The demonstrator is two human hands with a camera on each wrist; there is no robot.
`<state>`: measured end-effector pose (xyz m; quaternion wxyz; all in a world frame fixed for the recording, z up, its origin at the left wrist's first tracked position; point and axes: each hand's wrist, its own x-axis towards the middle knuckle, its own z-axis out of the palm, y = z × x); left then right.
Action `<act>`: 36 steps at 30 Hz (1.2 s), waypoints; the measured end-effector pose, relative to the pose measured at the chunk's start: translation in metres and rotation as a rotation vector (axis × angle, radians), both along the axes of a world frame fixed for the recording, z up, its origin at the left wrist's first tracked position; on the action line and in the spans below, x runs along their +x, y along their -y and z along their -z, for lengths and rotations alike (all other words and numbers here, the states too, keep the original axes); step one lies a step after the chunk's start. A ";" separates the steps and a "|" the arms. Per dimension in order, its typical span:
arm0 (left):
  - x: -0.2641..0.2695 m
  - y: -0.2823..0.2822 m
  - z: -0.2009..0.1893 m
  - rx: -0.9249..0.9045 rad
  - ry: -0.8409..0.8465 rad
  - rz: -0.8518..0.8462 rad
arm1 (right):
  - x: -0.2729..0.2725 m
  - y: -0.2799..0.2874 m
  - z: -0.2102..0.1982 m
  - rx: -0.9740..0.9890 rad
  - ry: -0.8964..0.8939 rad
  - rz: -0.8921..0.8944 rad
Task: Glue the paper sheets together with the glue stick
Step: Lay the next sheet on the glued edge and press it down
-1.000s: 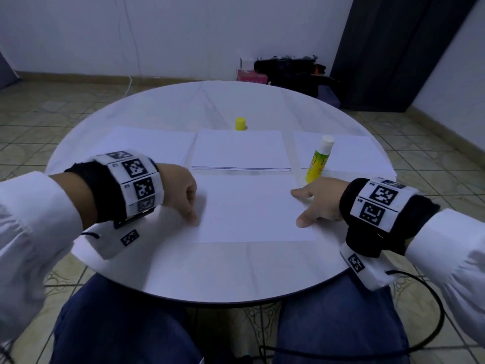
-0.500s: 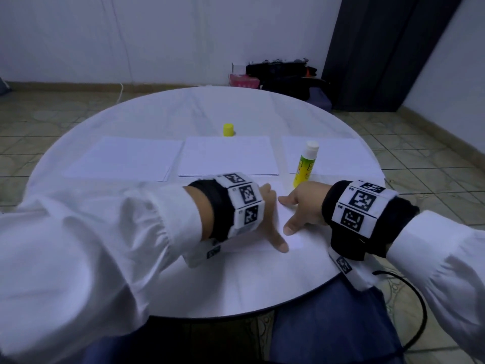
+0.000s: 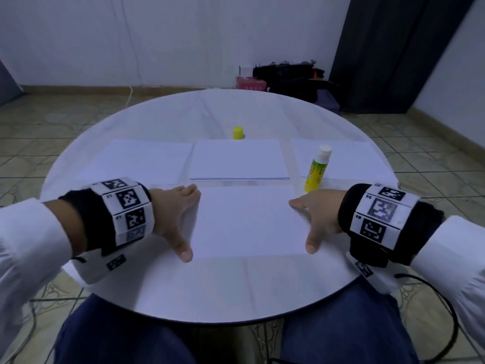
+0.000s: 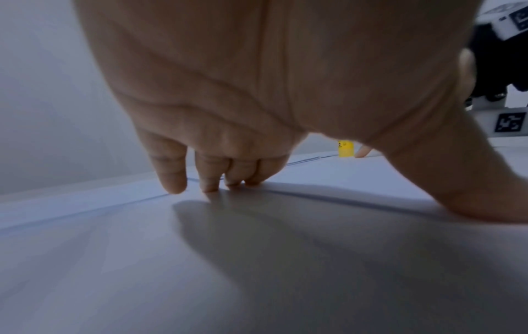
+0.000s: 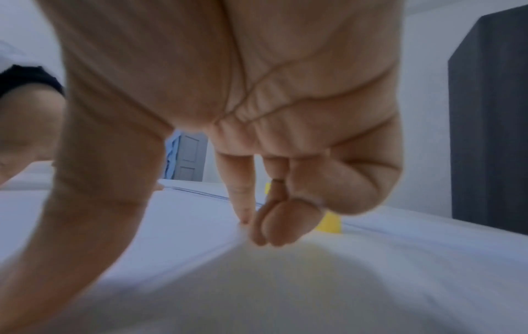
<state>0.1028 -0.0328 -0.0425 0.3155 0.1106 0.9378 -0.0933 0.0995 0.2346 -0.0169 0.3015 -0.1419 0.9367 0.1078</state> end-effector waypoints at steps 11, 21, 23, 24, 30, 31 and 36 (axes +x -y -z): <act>0.012 0.002 0.007 -0.121 -0.108 0.054 | 0.037 0.132 0.019 -0.042 -0.089 -0.720; 0.007 0.009 0.014 -0.106 -0.148 0.066 | 0.004 0.136 0.028 -0.124 -0.034 -0.579; 0.008 0.011 0.015 -0.103 -0.153 0.054 | -0.008 0.121 0.030 -0.105 -0.016 -0.484; 0.009 0.011 0.014 -0.106 -0.151 0.050 | -0.015 0.111 0.030 -0.091 -0.014 -0.443; 0.009 0.011 0.011 -0.124 -0.136 0.064 | -0.025 0.045 0.012 0.024 0.021 -0.241; 0.008 0.010 0.011 -0.132 -0.133 0.066 | -0.025 0.035 0.011 0.050 0.031 -0.224; 0.006 0.008 0.008 -0.171 -0.108 0.056 | -0.021 0.010 0.006 0.125 0.044 -0.198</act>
